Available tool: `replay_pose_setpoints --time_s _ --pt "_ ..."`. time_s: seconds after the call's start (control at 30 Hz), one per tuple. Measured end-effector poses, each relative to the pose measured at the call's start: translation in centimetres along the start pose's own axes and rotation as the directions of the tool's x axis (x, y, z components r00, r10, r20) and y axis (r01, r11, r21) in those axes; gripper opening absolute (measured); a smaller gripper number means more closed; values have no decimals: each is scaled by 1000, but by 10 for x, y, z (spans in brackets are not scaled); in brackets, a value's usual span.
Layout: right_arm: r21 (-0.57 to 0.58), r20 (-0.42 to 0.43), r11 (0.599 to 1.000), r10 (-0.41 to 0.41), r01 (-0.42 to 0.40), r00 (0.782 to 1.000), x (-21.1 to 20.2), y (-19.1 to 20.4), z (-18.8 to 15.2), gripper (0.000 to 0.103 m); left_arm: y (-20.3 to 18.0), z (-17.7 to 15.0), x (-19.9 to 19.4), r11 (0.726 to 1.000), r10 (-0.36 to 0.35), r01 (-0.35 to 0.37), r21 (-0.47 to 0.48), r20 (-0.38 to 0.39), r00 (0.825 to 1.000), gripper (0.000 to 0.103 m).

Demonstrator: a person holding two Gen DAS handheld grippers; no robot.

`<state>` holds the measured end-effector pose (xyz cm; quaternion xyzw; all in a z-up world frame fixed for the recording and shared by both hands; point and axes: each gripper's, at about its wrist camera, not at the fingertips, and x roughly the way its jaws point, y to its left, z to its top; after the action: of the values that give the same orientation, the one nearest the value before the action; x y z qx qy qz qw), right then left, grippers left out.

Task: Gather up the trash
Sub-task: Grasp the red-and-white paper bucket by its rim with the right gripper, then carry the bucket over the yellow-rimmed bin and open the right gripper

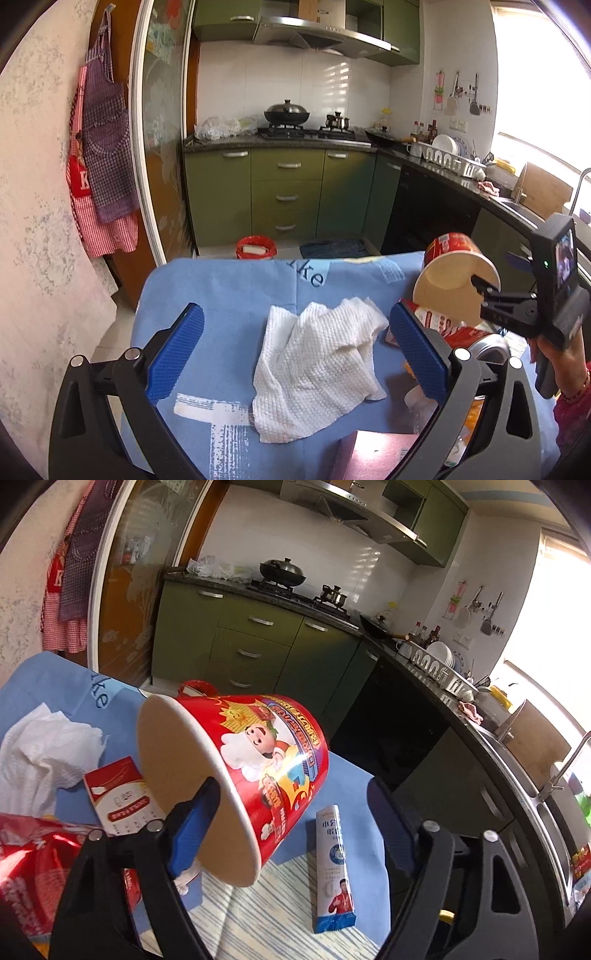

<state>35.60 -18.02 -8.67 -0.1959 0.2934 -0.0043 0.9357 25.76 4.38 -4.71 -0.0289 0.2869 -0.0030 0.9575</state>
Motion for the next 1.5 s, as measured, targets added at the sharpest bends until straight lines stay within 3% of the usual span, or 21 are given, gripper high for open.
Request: replay_pose_setpoints --time_s 0.1,0.17,0.33,0.53,0.67,0.77,0.87,1.03,1.13,1.17,1.27,1.5 --pt "-9 -19 1000 -10 10 1000 15 3 2 60 3 -4 9 1000 -2 2 -8 -19 1000 99" --pt "-4 -28 1000 -26 26 999 24 3 6 35 4 -6 12 1000 -17 16 -13 -27 999 99" --pt "1 -47 998 -67 67 997 40 -7 22 8 1 -11 11 999 -33 33 -7 -27 999 99" --pt "127 -162 991 53 -32 985 70 -48 57 3 2 -17 7 999 -47 46 -15 -27 999 99" --pt "273 -220 953 197 -133 955 68 -88 74 2 -3 -19 3 998 -66 66 -6 -28 997 99" --pt "376 -258 905 310 -200 915 45 -135 76 2 -7 -17 -5 997 -79 79 1 -13 997 99" --pt "459 -335 866 376 -199 864 19 -186 53 2 -7 -15 -13 995 -97 97 -3 -3 995 99" --pt "551 -488 832 390 -71 781 -19 -267 -27 3 -11 -12 -25 993 -116 116 6 14 993 99" --pt "589 -564 808 408 4 718 -25 -296 -84 3 -16 -10 -29 992 -126 125 19 16 992 99" --pt "600 -594 800 421 28 686 -21 -301 -107 3 -17 -10 -29 992 -128 128 23 15 992 99" --pt "611 -650 786 433 91 625 -3 -299 -158 3 -22 -11 -31 990 -136 136 27 11 991 99" --pt "630 -706 766 494 131 508 60 -273 -211 5 -31 -14 -31 990 -135 135 49 1 991 99"
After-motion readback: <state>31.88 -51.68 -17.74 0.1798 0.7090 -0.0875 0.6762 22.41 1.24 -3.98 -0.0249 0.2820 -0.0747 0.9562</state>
